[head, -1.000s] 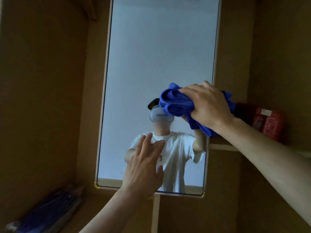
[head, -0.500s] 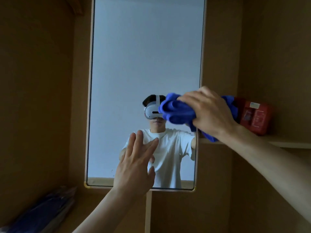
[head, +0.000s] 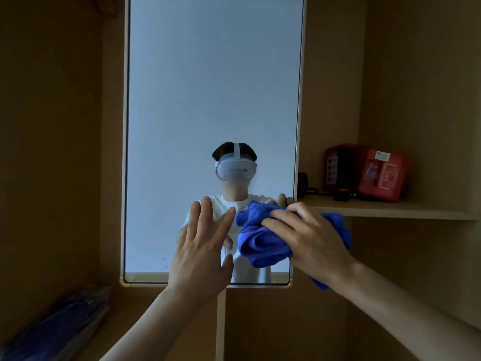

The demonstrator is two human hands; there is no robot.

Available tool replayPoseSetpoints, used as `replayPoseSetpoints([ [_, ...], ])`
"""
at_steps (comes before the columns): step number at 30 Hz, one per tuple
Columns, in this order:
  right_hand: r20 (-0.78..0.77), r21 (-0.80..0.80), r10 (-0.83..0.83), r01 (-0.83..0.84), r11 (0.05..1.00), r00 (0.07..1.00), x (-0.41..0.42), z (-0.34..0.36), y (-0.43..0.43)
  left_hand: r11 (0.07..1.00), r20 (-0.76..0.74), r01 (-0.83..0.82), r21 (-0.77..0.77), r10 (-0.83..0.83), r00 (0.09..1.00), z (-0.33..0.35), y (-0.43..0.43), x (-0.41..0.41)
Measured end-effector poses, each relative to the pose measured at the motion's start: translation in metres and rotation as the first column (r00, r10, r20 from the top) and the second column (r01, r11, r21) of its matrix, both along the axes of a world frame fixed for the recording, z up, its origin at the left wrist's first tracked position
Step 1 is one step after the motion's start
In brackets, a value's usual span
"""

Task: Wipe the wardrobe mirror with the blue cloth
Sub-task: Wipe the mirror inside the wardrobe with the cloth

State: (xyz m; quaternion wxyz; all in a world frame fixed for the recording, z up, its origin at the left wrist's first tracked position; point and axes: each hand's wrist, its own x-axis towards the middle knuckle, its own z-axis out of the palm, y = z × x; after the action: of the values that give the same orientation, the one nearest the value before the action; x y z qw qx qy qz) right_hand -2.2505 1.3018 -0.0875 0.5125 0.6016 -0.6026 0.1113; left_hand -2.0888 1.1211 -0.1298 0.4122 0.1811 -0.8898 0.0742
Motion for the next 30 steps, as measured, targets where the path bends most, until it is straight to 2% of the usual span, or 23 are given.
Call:
replayPoseSetpoints([
  [5, -0.028, -0.083, -0.012, 0.010, 0.996, 1.000, 0.005, 0.050, -0.001, 0.999, 0.058, -0.036, -0.011, 0.036, 0.998, 0.007, 0.006, 0.003],
  [9, 0.076, -0.179, -0.028, 0.041, 0.983, 0.997, 0.007, 0.085, -0.006, 0.999, 0.068, -0.047, -0.021, 0.049, 0.997, 0.009, 0.011, 0.004],
  [17, 0.033, -0.097, -0.009, 0.012, 0.995, 0.999, 0.002, 0.004, 0.000, 1.000, 0.009, -0.020, -0.008, 0.020, 1.000, 0.001, 0.013, 0.004],
  [22, 0.024, 0.015, -0.009, 0.009, 1.000, 1.000, 0.001, -0.039, 0.005, 0.999, 0.095, 0.017, -0.044, -0.013, 0.995, -0.018, 0.026, -0.002],
  [26, 0.005, 0.068, -0.017, 0.017, 0.998, 1.000, 0.002, -0.036, 0.010, 0.999, 0.104, 0.043, -0.012, -0.042, 0.994, -0.023, 0.028, -0.001],
  [30, 0.007, -0.055, -0.017, 0.017, 0.998, 1.000, 0.002, 0.009, 0.006, 0.999, 0.103, 0.051, 0.012, -0.052, 0.993, -0.022, 0.023, 0.005],
])
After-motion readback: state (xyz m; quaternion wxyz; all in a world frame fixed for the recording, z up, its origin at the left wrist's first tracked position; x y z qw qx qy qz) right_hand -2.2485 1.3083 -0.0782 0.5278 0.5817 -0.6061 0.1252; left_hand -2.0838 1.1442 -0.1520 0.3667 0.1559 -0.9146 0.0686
